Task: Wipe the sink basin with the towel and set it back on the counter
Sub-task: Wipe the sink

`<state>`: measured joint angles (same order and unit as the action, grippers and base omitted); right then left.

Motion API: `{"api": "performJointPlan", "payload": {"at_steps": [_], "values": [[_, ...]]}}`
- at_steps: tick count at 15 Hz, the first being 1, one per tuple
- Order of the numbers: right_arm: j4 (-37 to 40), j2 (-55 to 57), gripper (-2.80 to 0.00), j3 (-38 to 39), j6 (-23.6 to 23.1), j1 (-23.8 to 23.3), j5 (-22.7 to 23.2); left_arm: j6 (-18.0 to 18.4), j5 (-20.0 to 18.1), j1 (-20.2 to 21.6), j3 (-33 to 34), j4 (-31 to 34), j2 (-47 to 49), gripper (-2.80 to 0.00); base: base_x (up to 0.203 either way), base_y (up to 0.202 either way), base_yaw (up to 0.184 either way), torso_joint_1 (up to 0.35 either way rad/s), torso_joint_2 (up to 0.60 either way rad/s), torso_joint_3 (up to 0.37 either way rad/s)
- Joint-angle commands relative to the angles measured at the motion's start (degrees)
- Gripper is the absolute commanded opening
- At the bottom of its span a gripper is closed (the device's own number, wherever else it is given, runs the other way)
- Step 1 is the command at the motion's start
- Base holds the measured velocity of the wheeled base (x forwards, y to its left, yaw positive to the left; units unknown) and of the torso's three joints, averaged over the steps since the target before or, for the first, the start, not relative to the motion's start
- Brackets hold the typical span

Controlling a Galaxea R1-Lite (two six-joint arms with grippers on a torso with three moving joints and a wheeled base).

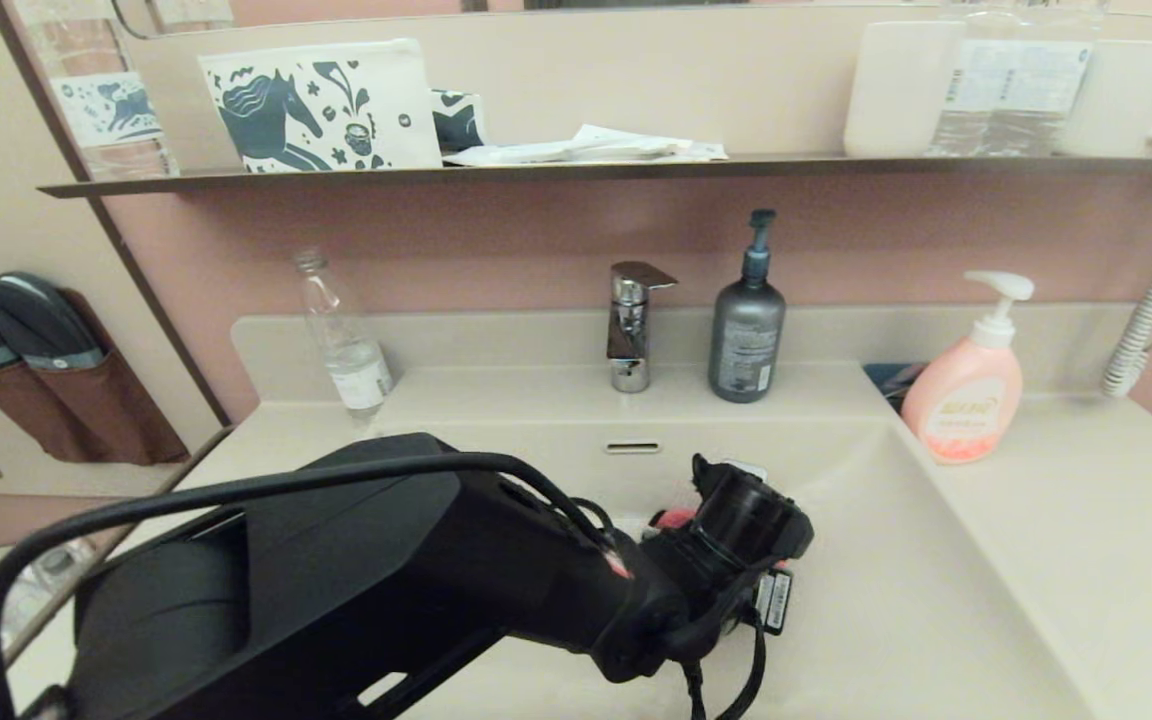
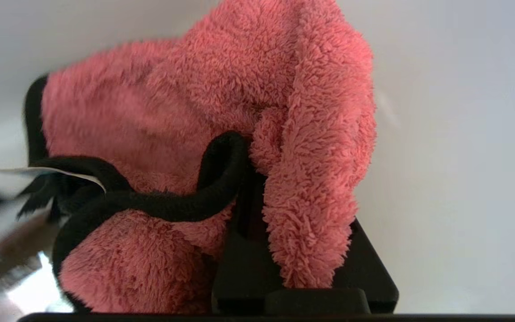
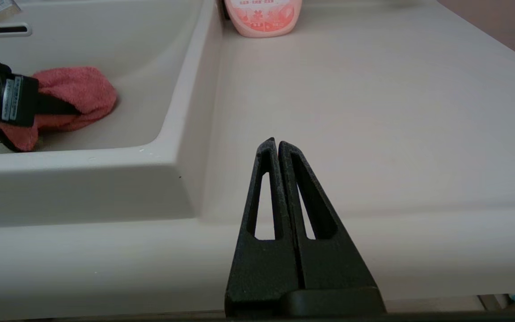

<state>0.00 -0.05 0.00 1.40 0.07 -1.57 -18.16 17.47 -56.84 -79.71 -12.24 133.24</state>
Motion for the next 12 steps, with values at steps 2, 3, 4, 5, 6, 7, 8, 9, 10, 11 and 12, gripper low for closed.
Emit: {"api": "performJointPlan", "payload": {"at_steps": [2, 3, 4, 5, 6, 7, 8, 9, 10, 11, 12], "values": [[0.0, 0.05, -2.8, 0.0, 0.0, 0.01, -0.01, -2.33, 0.75, -2.13, 0.24, 4.95, -1.47, -2.8, 0.0, 0.0, 0.0, 0.0, 0.0, 0.0], [0.0, 0.05, -2.8, 0.0, 0.0, 0.01, -0.01, -3.97, 0.8, -2.56, 0.26, 7.21, -2.23, -2.8, 0.0, 0.0, 0.0, 0.0, 0.0, 0.0], [0.0, 0.05, -2.8, 0.0, 0.0, 0.01, -0.01, -5.42, 0.75, -2.85, 0.43, 9.79, -3.03, -2.8, 0.0, 0.0, 0.0, 0.0, 0.0, 0.0], [0.0, 0.05, -2.8, 0.0, 0.0, 0.01, -0.01, -6.29, 0.74, -3.06, 1.12, 11.32, -3.63, -2.8, 0.0, 0.0, 0.0, 0.0, 0.0, 0.0], [0.0, 0.05, -2.8, 0.0, 0.0, 0.01, -0.01, -6.87, 0.72, -3.17, 2.12, 12.78, -4.42, -2.8, 0.0, 0.0, 0.0, 0.0, 0.0, 0.0], [0.0, 0.05, -2.8, 0.0, 0.0, 0.01, -0.01, -6.95, 0.72, -3.19, 3.49, 13.44, -5.11, -2.8, 0.0, 0.0, 0.0, 0.0, 0.0, 0.0], [0.0, 0.05, -2.8, 0.0, 0.0, 0.01, -0.01, -6.95, 0.72, -3.19, 5.23, 14.09, -6.3, -2.8, 0.0, 0.0, 0.0, 0.0, 0.0, 0.0], [0.0, 0.05, -2.8, 0.0, 0.0, 0.01, -0.01, -6.9, 0.67, -3.19, 6.94, 14.74, -7.36, -2.8, 0.0, 0.0, 0.0, 0.0, 0.0, 0.0], [0.0, 0.05, -2.8, 0.0, 0.0, 0.01, -0.01, -6.83, 0.64, -3.15, 8.75, 15.18, -8.32, -2.8, 0.0, 0.0, 0.0, 0.0, 0.0, 0.0], [0.0, 0.05, -2.8, 0.0, 0.0, 0.01, -0.01, -6.72, 0.6, -3.04, 10.76, 15.47, -9.34, -2.8, 0.0, 0.0, 0.0, 0.0, 0.0, 0.0], [0.0, 0.05, -2.8, 0.0, 0.0, 0.01, -0.01, -6.57, 0.57, -2.81, 13.3, 15.59, -10.41, -2.8, 0.0, 0.0, 0.0, 0.0, 0.0, 0.0]]}}
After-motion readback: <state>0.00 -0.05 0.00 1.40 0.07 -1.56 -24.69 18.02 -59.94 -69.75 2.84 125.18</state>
